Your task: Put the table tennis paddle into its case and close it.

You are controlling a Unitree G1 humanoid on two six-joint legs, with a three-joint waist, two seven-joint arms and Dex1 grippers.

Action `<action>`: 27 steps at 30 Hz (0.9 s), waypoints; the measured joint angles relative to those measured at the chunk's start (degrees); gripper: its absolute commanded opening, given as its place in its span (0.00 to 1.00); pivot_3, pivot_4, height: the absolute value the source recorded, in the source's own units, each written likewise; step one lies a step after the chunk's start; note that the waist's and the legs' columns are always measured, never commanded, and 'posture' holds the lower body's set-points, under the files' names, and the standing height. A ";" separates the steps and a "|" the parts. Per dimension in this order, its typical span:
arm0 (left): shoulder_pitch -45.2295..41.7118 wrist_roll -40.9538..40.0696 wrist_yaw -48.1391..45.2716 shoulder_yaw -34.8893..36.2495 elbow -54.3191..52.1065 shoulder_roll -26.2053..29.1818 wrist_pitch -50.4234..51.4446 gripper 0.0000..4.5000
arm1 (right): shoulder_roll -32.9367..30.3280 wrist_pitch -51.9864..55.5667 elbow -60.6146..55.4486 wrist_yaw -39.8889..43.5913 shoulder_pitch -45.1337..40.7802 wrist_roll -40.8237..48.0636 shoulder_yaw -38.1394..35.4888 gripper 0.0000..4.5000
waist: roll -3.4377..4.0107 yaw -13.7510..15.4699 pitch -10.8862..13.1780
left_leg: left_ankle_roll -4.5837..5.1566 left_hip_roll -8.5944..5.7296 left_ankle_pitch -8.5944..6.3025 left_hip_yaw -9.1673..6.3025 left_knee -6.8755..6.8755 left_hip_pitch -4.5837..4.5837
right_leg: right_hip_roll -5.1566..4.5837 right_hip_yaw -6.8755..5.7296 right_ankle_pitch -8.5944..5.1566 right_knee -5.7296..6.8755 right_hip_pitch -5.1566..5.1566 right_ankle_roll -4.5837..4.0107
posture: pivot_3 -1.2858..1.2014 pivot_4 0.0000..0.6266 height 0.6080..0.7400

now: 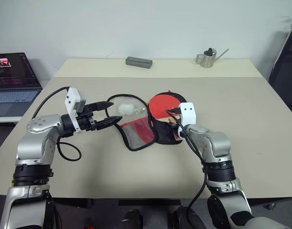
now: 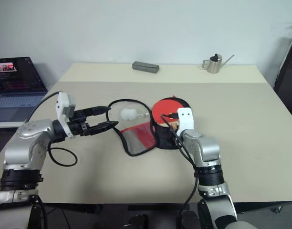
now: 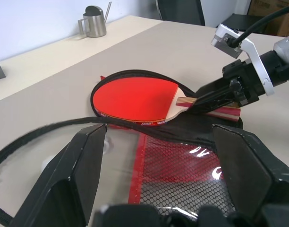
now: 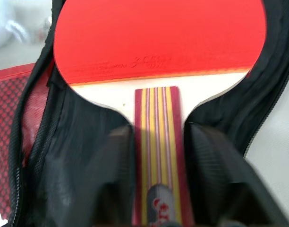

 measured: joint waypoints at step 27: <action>0.52 -0.14 -2.46 0.21 -0.24 1.15 0.11 0.87 | -20.60 7.82 -19.52 22.02 6.00 13.89 -2.57 0.86 | 0.00 0.22 0.00 | 0.01 0.01 0.00 0.00 0.00 -0.01 | 0.00 -0.02 -0.01 -0.04 0.03 0.01 | 0.52 0.24 1.00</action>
